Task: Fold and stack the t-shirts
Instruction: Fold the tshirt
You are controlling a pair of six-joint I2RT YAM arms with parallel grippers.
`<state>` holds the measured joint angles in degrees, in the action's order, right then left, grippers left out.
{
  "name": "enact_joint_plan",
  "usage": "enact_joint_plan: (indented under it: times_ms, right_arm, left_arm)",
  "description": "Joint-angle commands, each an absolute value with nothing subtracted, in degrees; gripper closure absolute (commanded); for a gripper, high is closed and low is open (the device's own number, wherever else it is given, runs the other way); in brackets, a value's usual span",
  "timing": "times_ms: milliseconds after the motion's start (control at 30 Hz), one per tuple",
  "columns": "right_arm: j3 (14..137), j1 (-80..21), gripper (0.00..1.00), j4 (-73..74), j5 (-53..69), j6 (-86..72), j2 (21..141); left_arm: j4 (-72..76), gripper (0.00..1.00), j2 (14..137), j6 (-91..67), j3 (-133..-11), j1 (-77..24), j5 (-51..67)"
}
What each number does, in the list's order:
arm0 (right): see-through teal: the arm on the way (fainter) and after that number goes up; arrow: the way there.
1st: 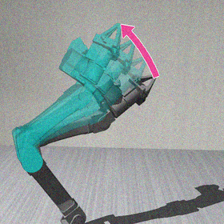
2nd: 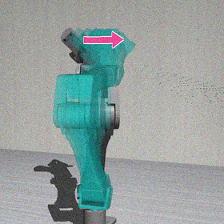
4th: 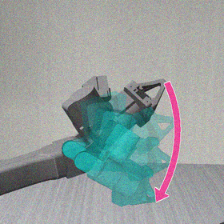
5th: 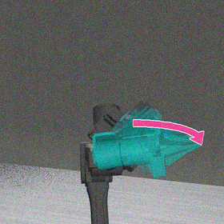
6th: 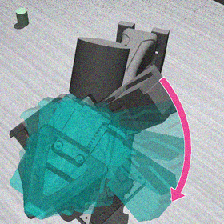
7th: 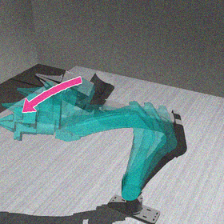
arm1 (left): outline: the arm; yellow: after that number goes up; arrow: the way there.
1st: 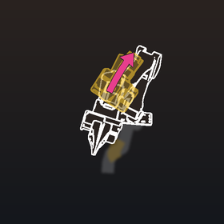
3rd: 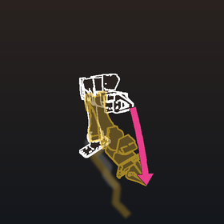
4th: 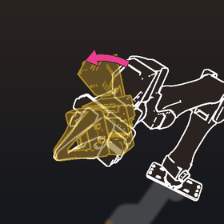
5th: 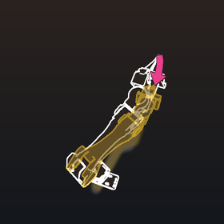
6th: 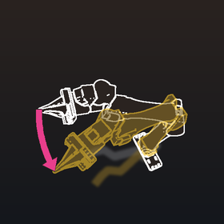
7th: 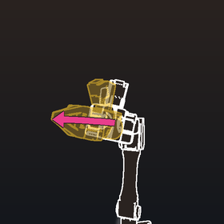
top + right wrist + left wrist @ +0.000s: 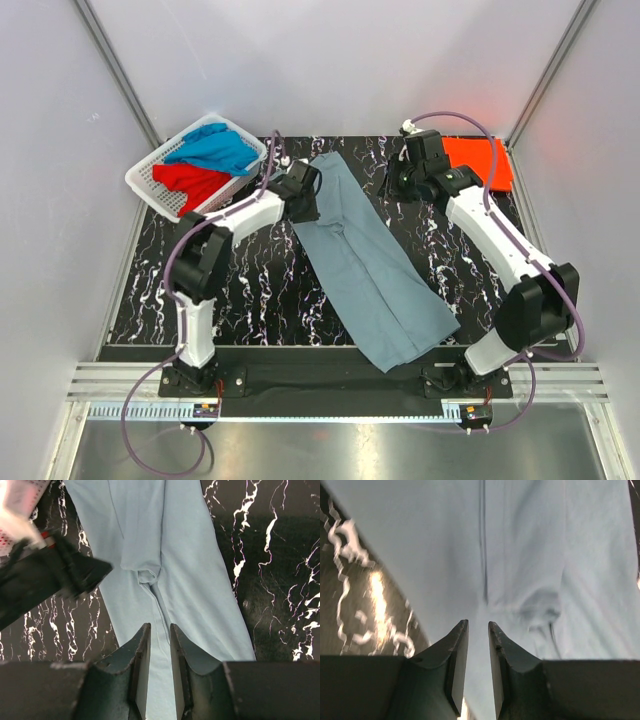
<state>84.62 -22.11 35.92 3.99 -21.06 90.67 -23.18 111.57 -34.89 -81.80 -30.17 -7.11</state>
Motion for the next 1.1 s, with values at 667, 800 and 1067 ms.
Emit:
enact_joint_plan:
  times_ms: [667,800,1067]
  right_arm:
    - [76.55,-21.53,0.66,33.05,3.87,-27.51,77.78]
    - [77.69,-21.36,0.66,34.01,2.38,-25.58,79.45]
    - [79.1,-20.74,0.66,35.94,4.92,-25.75,78.58]
  left_arm:
    - [-21.36,0.65,150.64,-30.58,-132.36,-22.59,15.44]
    - [-13.21,0.6,140.48,-33.65,-120.28,-22.32,21.7]
    - [-5.35,0.57,114.8,-34.46,-92.38,-24.96,24.61]
